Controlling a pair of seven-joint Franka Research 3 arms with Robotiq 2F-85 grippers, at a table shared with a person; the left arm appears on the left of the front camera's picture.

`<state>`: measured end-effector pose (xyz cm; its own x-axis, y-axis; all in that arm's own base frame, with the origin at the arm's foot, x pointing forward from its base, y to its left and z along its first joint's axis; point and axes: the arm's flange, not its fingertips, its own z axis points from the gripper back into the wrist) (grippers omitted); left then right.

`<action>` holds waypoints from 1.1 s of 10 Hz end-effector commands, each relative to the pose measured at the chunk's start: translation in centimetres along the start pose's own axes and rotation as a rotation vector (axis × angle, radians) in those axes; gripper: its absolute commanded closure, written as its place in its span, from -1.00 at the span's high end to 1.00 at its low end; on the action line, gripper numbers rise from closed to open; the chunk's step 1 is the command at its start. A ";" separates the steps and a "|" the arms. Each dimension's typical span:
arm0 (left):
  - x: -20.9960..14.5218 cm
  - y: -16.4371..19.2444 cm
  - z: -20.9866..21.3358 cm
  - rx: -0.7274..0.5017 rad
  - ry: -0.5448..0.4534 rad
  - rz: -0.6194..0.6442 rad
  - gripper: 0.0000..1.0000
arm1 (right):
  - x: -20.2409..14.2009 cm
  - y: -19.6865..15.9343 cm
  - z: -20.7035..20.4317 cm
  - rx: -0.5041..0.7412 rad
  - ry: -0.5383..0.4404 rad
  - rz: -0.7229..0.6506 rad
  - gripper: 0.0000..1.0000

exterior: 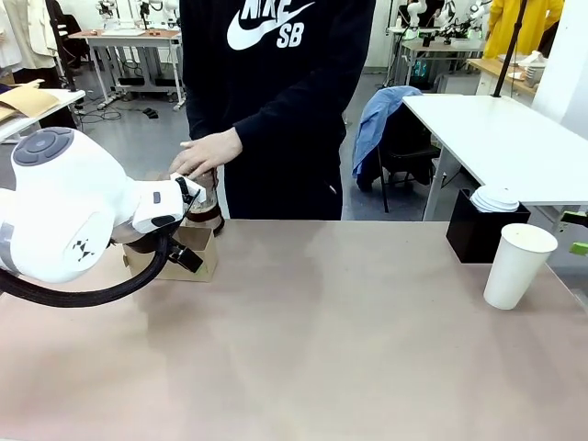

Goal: Pour a drink into a cup and package it in a carrier.
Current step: Pick up the 600 ml Paper Cup and place it in the middle top area of the table.

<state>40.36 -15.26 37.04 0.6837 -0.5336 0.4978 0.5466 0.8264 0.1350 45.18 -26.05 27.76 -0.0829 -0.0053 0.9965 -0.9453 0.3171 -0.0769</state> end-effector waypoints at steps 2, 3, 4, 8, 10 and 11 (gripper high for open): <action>0.0 0.0 0.0 -0.001 0.000 0.002 1.00 | -1.3 -0.1 -1.6 -0.035 0.023 -0.012 1.00; 0.0 0.0 0.0 -0.001 0.000 0.002 1.00 | -1.5 0.0 -2.1 -0.018 0.040 -0.018 1.00; 0.0 0.0 0.0 -0.001 0.000 0.002 1.00 | -1.9 0.2 -2.5 -0.008 0.070 -0.042 1.00; 0.0 0.0 0.0 -0.001 0.000 0.002 1.00 | -2.8 0.7 -2.8 0.033 0.084 -0.082 1.00; 0.0 0.0 0.0 -0.001 0.000 0.002 1.00 | -3.4 1.1 -3.2 0.064 0.080 -0.090 1.00; 0.0 0.0 0.0 -0.001 0.000 0.002 1.00 | -3.6 1.3 -3.5 0.084 0.074 -0.098 1.00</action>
<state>40.36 -15.26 37.04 0.6837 -0.5336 0.4978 0.5466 0.8264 0.1351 45.48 -23.04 24.11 0.0180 0.0459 0.9988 -0.9649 0.2626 0.0053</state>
